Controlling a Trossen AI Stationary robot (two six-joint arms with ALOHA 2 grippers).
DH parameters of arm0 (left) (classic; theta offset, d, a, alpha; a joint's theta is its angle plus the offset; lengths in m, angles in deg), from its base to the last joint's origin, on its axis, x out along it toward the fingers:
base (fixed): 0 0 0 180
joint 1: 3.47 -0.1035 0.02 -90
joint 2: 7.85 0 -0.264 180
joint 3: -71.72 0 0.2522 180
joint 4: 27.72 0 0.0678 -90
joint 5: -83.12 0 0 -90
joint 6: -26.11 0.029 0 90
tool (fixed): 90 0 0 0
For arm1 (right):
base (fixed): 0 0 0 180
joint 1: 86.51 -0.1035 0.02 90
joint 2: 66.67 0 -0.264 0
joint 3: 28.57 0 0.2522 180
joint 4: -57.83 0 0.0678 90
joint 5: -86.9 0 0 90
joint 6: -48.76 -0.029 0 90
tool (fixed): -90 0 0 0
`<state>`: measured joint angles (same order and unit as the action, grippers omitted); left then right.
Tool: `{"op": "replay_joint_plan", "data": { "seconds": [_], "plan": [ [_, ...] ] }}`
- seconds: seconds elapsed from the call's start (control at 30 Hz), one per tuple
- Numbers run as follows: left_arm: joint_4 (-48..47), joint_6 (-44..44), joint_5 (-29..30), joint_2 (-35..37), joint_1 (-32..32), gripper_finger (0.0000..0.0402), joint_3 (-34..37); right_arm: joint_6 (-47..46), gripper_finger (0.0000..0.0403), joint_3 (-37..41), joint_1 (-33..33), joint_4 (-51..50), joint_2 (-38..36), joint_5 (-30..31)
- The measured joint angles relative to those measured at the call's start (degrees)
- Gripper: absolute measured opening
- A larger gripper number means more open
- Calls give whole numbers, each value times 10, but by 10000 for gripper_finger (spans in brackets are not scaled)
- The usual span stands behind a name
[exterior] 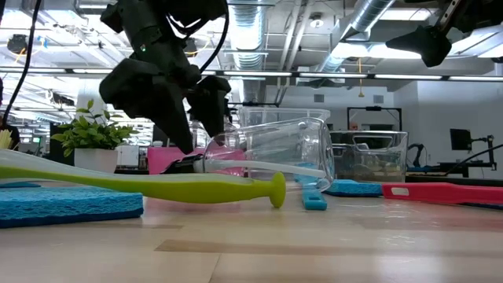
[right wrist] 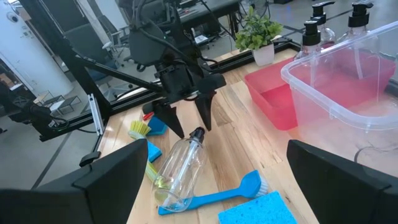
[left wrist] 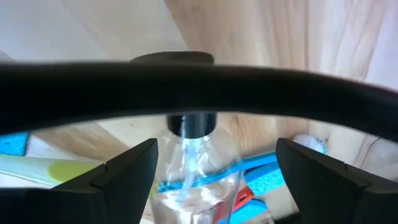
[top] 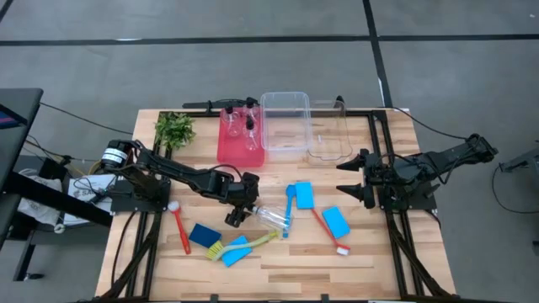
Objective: Pick & Place Kitchen Sink Supplies
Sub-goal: Put the transparent dishwashing liquid dispenser into the red bin
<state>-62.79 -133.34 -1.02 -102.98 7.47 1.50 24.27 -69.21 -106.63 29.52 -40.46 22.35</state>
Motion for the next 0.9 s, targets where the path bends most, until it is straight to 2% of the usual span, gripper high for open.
{"op": "replay_joint_plan", "data": {
  "seconds": [0.4, 0.6, 0.9],
  "plan": [
    [-9, -3, -19, 0, 0, 328, 0, 0, 377, 0, 0, 0, 0, 0],
    [4, -13, -35, -34, -2, 328, 0, 0, 377, 0, 0, 0, 0, 0],
    [9, -15, -44, -46, -5, 328, 0, 0, 377, 0, 0, 0, 0, 0]
  ]
}}
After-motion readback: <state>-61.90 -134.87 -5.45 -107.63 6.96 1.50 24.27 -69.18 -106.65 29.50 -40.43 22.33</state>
